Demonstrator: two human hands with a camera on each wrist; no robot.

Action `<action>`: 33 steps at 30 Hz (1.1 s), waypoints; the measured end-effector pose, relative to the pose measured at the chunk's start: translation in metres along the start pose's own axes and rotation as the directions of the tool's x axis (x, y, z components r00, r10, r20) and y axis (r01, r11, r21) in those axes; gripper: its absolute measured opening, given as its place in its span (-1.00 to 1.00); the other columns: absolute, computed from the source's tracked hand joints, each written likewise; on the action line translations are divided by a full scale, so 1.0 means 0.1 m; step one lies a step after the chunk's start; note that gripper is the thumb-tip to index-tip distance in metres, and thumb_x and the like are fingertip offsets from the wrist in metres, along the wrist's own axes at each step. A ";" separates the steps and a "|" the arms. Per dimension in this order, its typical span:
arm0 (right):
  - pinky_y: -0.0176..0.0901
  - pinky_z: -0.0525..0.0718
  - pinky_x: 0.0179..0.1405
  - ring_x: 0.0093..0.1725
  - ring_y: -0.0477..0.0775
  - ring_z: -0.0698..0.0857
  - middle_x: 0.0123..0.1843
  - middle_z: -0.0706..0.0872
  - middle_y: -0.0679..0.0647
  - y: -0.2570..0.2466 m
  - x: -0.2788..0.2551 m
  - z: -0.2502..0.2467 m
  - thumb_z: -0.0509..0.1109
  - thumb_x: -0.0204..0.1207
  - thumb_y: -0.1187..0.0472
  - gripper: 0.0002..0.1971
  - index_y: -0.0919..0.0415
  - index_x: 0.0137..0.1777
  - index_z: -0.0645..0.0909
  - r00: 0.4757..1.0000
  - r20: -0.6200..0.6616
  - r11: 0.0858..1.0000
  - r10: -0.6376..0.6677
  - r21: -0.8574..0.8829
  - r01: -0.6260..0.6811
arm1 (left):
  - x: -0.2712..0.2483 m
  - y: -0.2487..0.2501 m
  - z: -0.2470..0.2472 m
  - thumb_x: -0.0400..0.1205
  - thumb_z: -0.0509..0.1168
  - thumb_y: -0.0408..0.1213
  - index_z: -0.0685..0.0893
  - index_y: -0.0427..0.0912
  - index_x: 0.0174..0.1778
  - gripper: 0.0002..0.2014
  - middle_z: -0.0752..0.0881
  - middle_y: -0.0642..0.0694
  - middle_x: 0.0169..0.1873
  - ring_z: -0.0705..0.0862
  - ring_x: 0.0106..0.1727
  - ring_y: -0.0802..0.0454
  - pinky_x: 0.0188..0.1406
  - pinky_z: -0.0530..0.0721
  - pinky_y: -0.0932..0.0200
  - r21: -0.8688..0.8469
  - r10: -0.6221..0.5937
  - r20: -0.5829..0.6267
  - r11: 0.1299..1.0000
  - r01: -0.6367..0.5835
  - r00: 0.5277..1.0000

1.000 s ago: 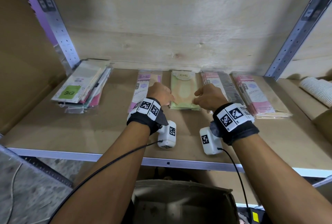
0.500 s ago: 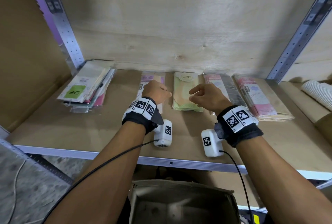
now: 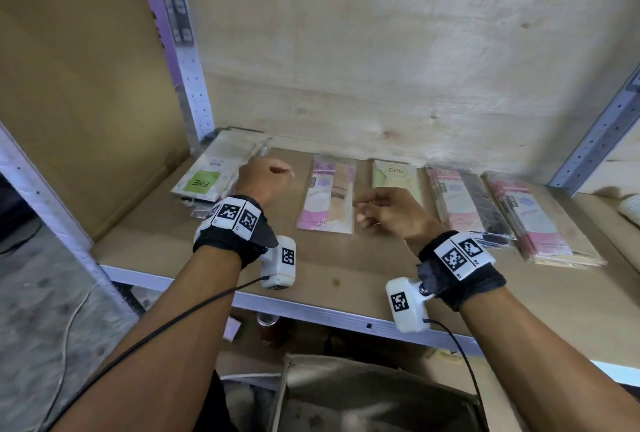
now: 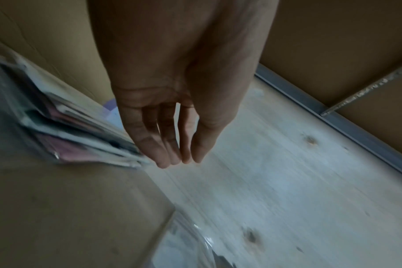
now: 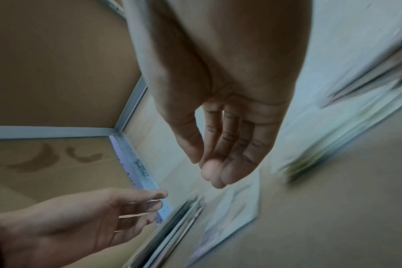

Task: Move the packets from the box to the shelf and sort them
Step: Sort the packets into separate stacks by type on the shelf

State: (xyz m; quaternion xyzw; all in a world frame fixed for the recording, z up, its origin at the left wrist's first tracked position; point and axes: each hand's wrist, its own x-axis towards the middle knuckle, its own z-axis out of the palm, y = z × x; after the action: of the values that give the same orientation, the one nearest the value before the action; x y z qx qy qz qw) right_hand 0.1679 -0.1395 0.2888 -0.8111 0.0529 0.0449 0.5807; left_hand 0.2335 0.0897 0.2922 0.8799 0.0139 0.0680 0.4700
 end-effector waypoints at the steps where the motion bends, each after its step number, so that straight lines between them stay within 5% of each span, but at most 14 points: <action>1: -0.25 0.71 -0.40 -0.33 0.10 0.68 -0.19 0.73 0.28 -0.04 0.02 0.10 0.37 0.62 0.44 -0.87 0.46 0.11 0.69 1.000 0.013 1.000 -0.013 -0.002 0.013 | 0.00 -0.04 -0.11 0.56 0.39 -0.32 0.88 -0.04 -0.06 -0.83 0.85 -0.02 -0.11 0.81 0.08 -0.09 0.20 0.74 0.13 -0.011 -0.013 -0.039 1.000 0.013 0.999; 4: -0.20 0.74 -0.34 -0.31 0.11 0.71 -0.18 0.74 0.27 -0.20 0.15 0.42 0.37 0.63 0.41 -0.85 0.45 0.13 0.69 0.996 0.074 0.999 -0.049 -0.001 0.049 | 0.06 -0.24 -0.40 0.57 0.39 -0.31 0.87 -0.05 -0.01 -0.82 0.85 -0.02 -0.01 0.76 0.12 -0.05 0.08 0.67 0.24 0.022 -0.008 -0.119 1.000 0.010 0.993; 9: -0.23 0.71 -0.45 -0.36 0.12 0.67 -0.27 0.67 0.21 -0.48 0.42 1.02 0.31 0.62 0.46 -0.84 0.42 0.15 0.64 0.988 0.145 0.999 -0.047 0.027 0.044 | 0.24 -0.63 -0.92 0.60 0.40 -0.28 0.77 -0.21 0.25 -0.70 0.76 -0.18 0.27 0.70 0.28 -0.19 0.39 0.62 -0.02 0.100 -0.096 -0.187 0.988 0.117 0.978; 11: -0.18 0.74 -0.40 -0.34 0.16 0.67 -0.23 0.65 0.24 -0.58 0.54 1.24 0.31 0.62 0.48 -0.83 0.42 0.17 0.60 0.984 0.174 0.999 -0.037 0.033 0.031 | 0.27 -0.77 -1.07 0.59 0.39 -0.22 0.77 -0.27 0.12 -0.75 0.78 -0.25 0.14 0.71 0.23 -0.28 0.30 0.65 -0.09 0.130 -0.155 -0.178 0.975 0.179 0.972; 14: -0.12 0.77 -0.35 -0.34 0.16 0.65 -0.22 0.64 0.25 -0.70 0.69 1.57 0.32 0.62 0.48 -0.90 0.37 0.09 0.55 0.978 0.209 0.999 -0.016 0.054 0.005 | 0.26 -0.93 -1.21 0.60 0.37 -0.16 0.71 -0.27 -0.13 -0.78 0.76 -0.22 -0.15 0.72 0.06 -0.30 -0.14 0.61 0.03 0.144 -0.225 -0.113 0.960 0.240 0.968; 17: -0.12 0.76 -0.41 -0.40 0.14 0.59 -0.28 0.54 0.22 -0.77 0.79 1.86 0.28 0.66 0.43 -0.84 0.24 -0.13 0.47 0.968 0.251 0.999 0.006 0.049 -0.019 | 0.25 -1.06 -1.24 0.66 0.35 -0.14 0.72 -0.26 0.18 -0.71 0.72 -0.14 0.05 0.62 -0.01 -0.10 -0.04 0.45 0.15 0.152 -0.255 -0.010 0.955 0.253 0.967; 20: 0.22 0.81 -0.10 -0.40 0.18 0.63 -0.22 0.58 0.29 -0.76 0.82 2.06 0.33 0.65 0.38 -0.90 0.29 0.06 0.45 0.971 0.237 0.997 0.029 0.068 -0.046 | 0.24 -1.12 -1.24 0.69 0.33 -0.17 0.77 -0.30 0.02 -0.75 0.78 -0.26 0.13 0.66 -0.03 -0.12 -0.05 0.48 0.17 0.188 -0.235 0.040 0.956 0.223 0.971; 22: 0.33 0.80 -0.01 -0.42 0.18 0.67 -0.20 0.64 0.29 -0.71 0.87 2.11 0.39 0.62 0.36 -0.76 0.30 0.20 0.42 0.979 0.196 0.996 0.053 0.055 -0.065 | 0.23 -1.11 -1.25 0.69 0.32 -0.18 0.82 -0.29 0.05 -0.73 0.80 -0.22 0.09 0.68 -0.04 -0.11 -0.06 0.49 0.19 0.195 -0.223 0.037 0.958 0.212 0.974; 27: -0.11 0.70 -0.52 -0.68 -0.05 0.62 -0.32 0.65 0.21 -0.63 0.85 2.05 0.46 0.55 0.43 -0.63 0.23 0.22 0.36 0.987 0.149 0.996 0.058 0.059 -0.067 | 0.22 -1.04 -1.23 0.66 0.35 -0.21 0.84 -0.27 -0.09 -0.78 0.81 -0.15 -0.07 0.61 -0.27 0.03 -0.25 0.49 0.22 0.209 -0.192 0.013 0.960 0.185 0.981; 33: -0.11 0.64 -0.37 -0.53 0.02 0.56 -0.35 0.63 0.18 -0.55 0.81 1.84 0.49 0.49 0.46 -0.76 0.24 0.02 0.51 0.995 0.093 0.998 0.047 0.036 -0.050 | 0.16 -0.95 -1.20 0.61 0.34 -0.37 0.71 -0.02 -0.14 -0.86 0.68 -0.01 -0.06 0.66 -0.02 -0.03 -0.04 0.56 0.18 0.186 -0.191 -0.013 0.964 0.190 0.981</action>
State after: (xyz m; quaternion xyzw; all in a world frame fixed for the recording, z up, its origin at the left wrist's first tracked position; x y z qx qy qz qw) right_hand 0.2536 0.0495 0.2701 -0.7953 0.0468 0.0951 0.5968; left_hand 0.2373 0.2428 0.2811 0.9149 0.1036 0.0185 0.3898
